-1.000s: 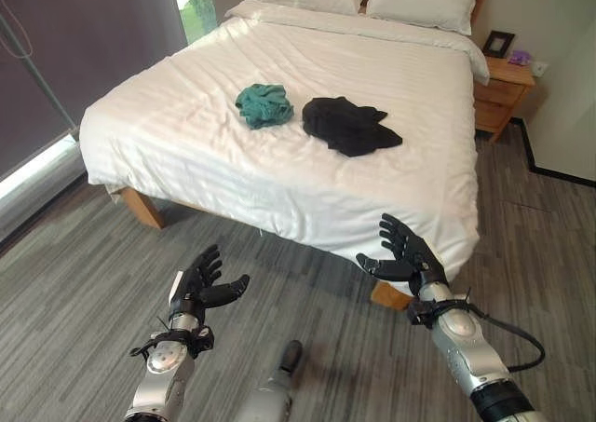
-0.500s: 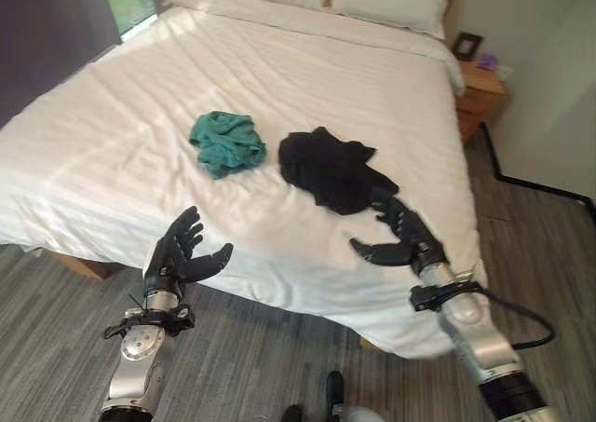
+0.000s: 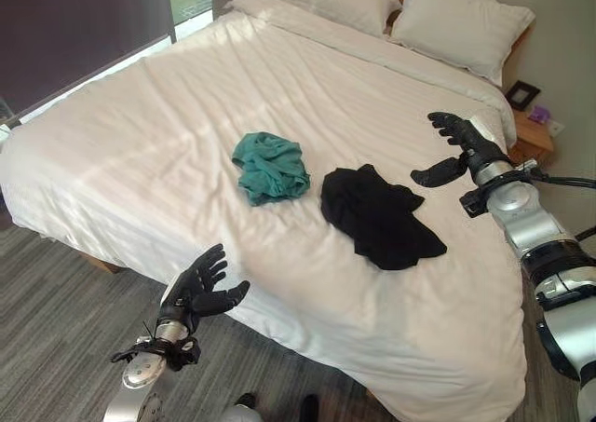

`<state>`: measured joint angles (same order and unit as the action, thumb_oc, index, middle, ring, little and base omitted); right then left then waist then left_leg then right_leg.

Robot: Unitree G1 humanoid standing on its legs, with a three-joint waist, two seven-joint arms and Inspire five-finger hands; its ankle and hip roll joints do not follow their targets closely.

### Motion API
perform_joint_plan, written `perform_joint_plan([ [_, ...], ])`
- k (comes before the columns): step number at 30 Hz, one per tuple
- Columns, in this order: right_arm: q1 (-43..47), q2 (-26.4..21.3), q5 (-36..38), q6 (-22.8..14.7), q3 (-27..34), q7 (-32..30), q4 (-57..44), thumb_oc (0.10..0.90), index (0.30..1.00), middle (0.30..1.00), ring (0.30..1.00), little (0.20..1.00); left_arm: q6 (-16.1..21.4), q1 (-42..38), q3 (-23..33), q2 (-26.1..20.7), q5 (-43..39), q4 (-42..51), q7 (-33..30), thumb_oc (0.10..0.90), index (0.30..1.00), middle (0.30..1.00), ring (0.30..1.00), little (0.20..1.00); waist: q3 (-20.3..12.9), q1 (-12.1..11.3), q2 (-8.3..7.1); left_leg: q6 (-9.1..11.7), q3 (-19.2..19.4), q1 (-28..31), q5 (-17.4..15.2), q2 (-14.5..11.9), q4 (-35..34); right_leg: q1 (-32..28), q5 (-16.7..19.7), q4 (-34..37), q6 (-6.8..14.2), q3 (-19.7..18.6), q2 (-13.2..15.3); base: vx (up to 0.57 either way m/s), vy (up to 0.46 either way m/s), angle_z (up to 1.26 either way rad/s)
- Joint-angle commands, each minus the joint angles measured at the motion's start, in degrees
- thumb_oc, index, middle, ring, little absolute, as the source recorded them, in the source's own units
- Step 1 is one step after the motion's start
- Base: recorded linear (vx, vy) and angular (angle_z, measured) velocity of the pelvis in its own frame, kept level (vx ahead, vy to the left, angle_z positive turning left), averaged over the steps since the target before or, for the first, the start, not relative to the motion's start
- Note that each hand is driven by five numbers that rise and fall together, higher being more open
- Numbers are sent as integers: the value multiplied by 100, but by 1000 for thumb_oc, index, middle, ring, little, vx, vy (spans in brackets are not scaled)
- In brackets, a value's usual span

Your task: Pick up bed clothes into laundry basket.

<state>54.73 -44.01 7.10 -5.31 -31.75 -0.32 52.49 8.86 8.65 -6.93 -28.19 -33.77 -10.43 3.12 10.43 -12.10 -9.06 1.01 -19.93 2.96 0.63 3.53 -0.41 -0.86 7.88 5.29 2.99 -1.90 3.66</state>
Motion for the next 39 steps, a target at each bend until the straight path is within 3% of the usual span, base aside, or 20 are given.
perform_joint_plan([
  [1,781,-241,-448,-59,-443,-173,477,800,900,900,900,900,426,-159,-319,-117,-100,866,261,800,900,900,900,900,-662,56,388,-78,-268,82,43,-141,-459,53,-290,-83,272,68,-202,17,21,4],
  [11,588,126,-1096,78,-494,-314,1158,800,900,900,900,900,365,60,-289,-82,-51,907,189,800,900,900,900,900,-561,43,474,-68,-273,-21,36,-141,-459,121,-295,-29,263,7,-244,-4,0,-1],
  [15,37,251,-1103,27,-261,-455,1135,800,900,900,900,900,417,26,-275,-81,-122,1014,108,800,900,900,900,900,-380,-37,530,-73,-321,-255,116,-100,-459,338,-260,-29,260,38,-234,-77,-15,-6],
  [23,-1396,701,-1052,-11,195,-339,1483,800,900,900,900,900,526,145,264,-133,-533,1416,157,800,900,900,900,900,-67,-287,866,-10,-661,-880,369,62,-453,843,-215,-29,225,292,-167,-60,-34,18],
  [29,-2170,647,-639,-85,618,-86,1168,800,900,900,900,900,646,2,705,-264,-716,1460,136,800,900,900,900,900,-105,-237,1023,76,-741,-948,417,16,-459,867,-323,-29,165,383,-211,58,-58,9],
  [30,-2328,567,-566,-91,703,-48,924,400,300,300,300,300,647,-79,711,-261,-744,1415,139,800,900,900,900,900,-112,-201,1025,93,-735,-925,407,-12,-459,834,-353,-29,152,375,-226,97,-90,10],
  [32,-2589,395,-388,-152,949,-22,729,400,300,300,300,300,643,-340,612,-308,-703,1411,165,800,900,900,900,900,-127,-108,1045,143,-728,-867,384,-64,-459,746,-437,-29,124,383,-248,95,-90,6],
  [36,-3348,211,-188,-240,1535,-10,-447,400,300,300,300,300,588,-1261,206,-654,-581,1470,258,800,900,900,900,900,-95,314,1042,325,-545,-692,339,-307,-265,584,-740,-388,9,253,-335,102,-98,9],
  [38,-3876,311,-50,-261,1944,23,-1130,400,300,300,300,300,499,-1880,-43,-892,-359,1337,292,800,900,900,900,900,-59,542,952,437,-274,-721,446,-399,426,414,-791,-495,-22,131,-377,109,-105,10],
  [39,-4156,461,105,-288,2182,4,-1387,400,300,300,300,300,425,-2333,-148,-1186,208,1252,151,800,900,900,900,900,-16,607,875,463,-165,-845,613,-388,991,318,-789,-551,-38,101,-362,80,-85,-1],
])
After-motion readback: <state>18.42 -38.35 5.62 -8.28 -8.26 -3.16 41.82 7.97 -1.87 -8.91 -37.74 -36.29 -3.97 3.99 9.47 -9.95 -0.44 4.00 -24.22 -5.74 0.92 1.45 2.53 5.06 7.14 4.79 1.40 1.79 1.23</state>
